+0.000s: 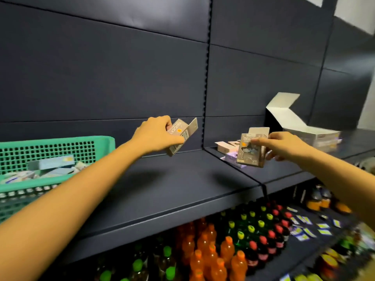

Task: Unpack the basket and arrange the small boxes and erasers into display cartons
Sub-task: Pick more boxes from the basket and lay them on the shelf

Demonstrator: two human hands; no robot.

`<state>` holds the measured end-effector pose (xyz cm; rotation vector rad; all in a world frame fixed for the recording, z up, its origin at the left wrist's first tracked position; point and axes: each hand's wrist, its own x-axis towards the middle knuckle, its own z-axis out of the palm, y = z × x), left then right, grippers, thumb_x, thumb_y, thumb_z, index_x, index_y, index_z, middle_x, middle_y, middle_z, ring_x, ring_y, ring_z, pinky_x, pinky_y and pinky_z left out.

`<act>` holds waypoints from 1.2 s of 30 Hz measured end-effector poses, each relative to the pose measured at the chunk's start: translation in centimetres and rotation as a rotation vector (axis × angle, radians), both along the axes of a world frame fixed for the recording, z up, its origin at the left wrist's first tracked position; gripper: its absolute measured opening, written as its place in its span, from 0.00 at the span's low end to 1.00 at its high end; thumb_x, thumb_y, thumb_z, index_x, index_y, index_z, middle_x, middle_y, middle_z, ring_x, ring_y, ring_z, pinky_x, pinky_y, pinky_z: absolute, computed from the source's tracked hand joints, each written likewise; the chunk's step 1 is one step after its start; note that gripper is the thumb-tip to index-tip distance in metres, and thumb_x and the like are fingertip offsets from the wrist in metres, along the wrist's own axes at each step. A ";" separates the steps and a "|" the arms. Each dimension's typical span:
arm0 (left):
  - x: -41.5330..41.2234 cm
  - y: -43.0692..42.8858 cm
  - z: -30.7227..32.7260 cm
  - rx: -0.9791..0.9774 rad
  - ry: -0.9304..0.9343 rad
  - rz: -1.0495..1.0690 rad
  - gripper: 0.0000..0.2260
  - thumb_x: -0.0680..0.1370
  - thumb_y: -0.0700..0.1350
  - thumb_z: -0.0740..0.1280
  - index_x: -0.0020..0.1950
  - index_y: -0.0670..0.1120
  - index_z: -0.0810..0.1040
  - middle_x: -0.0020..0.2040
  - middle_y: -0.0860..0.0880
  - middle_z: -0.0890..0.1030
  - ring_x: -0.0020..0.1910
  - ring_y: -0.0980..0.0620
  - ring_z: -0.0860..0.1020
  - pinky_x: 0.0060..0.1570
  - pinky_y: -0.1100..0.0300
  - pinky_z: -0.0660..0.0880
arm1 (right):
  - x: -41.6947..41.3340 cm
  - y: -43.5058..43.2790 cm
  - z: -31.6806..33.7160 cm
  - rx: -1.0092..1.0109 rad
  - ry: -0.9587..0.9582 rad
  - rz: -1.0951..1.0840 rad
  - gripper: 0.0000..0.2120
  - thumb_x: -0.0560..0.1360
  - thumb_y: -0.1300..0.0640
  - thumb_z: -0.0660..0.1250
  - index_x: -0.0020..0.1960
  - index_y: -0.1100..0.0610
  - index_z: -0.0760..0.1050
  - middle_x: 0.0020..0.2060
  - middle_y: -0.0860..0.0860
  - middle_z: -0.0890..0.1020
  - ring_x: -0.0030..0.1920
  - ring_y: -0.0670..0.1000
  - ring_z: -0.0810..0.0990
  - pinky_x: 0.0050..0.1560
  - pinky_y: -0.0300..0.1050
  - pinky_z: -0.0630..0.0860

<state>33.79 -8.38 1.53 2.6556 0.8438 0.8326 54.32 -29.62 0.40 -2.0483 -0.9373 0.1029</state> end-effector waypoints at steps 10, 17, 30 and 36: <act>13.4 -3.5 -1.0 -0.060 0.110 -0.035 0.25 0.58 0.62 0.61 0.47 0.46 0.69 0.48 0.46 0.76 0.46 0.43 0.75 0.40 0.56 0.69 | 10.8 -4.6 -2.1 0.016 0.054 -0.048 0.16 0.74 0.45 0.65 0.45 0.58 0.75 0.36 0.52 0.79 0.35 0.48 0.77 0.33 0.40 0.70; 24.5 -2.6 -1.7 -0.220 0.067 -0.061 0.30 0.61 0.61 0.63 0.57 0.45 0.68 0.52 0.46 0.76 0.50 0.44 0.75 0.48 0.53 0.74 | 19.6 -3.6 -2.2 0.018 0.068 -0.040 0.18 0.75 0.45 0.64 0.50 0.60 0.74 0.37 0.52 0.79 0.37 0.48 0.77 0.34 0.39 0.69; 42.4 2.1 -3.7 -0.398 0.111 -0.026 0.26 0.76 0.58 0.60 0.62 0.38 0.69 0.54 0.41 0.76 0.48 0.44 0.75 0.45 0.55 0.68 | 36.0 3.9 -3.1 0.074 0.184 0.041 0.19 0.74 0.44 0.65 0.44 0.62 0.77 0.34 0.54 0.79 0.31 0.47 0.71 0.31 0.38 0.66; 48.1 2.2 -4.4 -0.284 0.189 0.161 0.29 0.77 0.59 0.58 0.67 0.37 0.65 0.66 0.38 0.70 0.62 0.39 0.72 0.56 0.52 0.69 | 42.5 9.9 -4.6 -0.007 0.155 0.133 0.16 0.78 0.48 0.60 0.44 0.60 0.77 0.39 0.55 0.80 0.32 0.48 0.71 0.30 0.38 0.65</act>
